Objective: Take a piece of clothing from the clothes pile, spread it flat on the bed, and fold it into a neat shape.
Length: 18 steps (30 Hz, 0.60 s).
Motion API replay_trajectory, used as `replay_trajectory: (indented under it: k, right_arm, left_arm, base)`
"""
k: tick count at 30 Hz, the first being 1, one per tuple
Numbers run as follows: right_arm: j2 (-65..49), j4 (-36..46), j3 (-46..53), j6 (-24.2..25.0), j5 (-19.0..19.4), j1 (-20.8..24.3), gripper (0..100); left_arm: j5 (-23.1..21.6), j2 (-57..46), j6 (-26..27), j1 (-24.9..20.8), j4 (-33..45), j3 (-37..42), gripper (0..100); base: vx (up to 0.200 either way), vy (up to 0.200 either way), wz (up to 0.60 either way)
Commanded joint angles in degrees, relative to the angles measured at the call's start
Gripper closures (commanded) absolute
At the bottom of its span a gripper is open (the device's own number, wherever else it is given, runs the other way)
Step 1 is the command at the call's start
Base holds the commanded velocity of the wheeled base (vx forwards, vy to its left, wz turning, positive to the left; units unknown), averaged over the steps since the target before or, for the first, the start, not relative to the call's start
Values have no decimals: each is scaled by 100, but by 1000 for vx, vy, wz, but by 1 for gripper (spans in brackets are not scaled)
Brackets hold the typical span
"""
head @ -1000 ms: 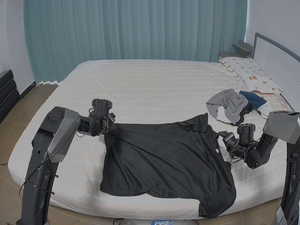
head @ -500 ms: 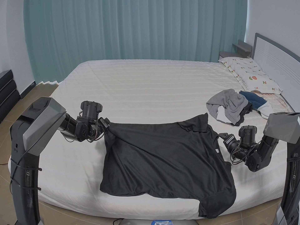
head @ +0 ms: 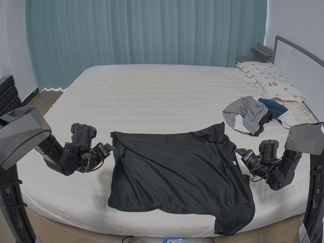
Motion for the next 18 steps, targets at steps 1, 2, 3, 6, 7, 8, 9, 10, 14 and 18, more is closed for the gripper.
replay_trajectory:
  k: [1, 2, 3, 6, 7, 8, 9, 10, 14, 18]
  right_arm:
    - [-15, -83, 170, -114, -6, 7, 0]
    - [-15, -92, 206, -220, -6, -1, 0]
    - [-6, -100, 232, -290, -6, -10, 0]
    - [21, -179, 285, -404, -6, -28, 0]
    - [29, -215, 302, -413, -6, -36, 0]
    - [38, -267, 320, -422, -6, -36, 0]
    - [47, -294, 346, -439, -6, -36, 0]
    - [47, -320, 355, -439, -6, -36, 0]
    - [47, -320, 364, -439, -6, -28, 0]
    - [47, -320, 390, -439, -6, -28, 0]
  left_arm:
    - [-78, -422, 4, -123, -407, 784, 0]
    - [-78, -413, 4, -158, -583, 977, 0]
    - [-86, -386, -5, -176, -688, 1100, 0]
    - [-139, -360, -14, -211, -996, 1443, 0]
    - [-174, -360, -5, -255, -1066, 1566, 0]
    - [-192, -351, -5, -307, -1136, 1698, 0]
    - [-201, -351, -5, -343, -1198, 1803, 0]
    - [-209, -351, -5, -413, -1268, 1926, 0]
    - [-209, -342, -5, -668, -1418, 2304, 0]
    - [-209, -342, -14, -861, -1523, 2577, 0]
  base:
    - [0, 0, 0]
    - [0, 0, 0]
    - [0, 0, 0]
    - [0, 0, 0]
    - [0, 0, 0]
    - [0, 0, 0]
    - [0, 0, 0]
    - [0, 0, 0]
    - [0, 0, 0]
    - [0, 0, 0]
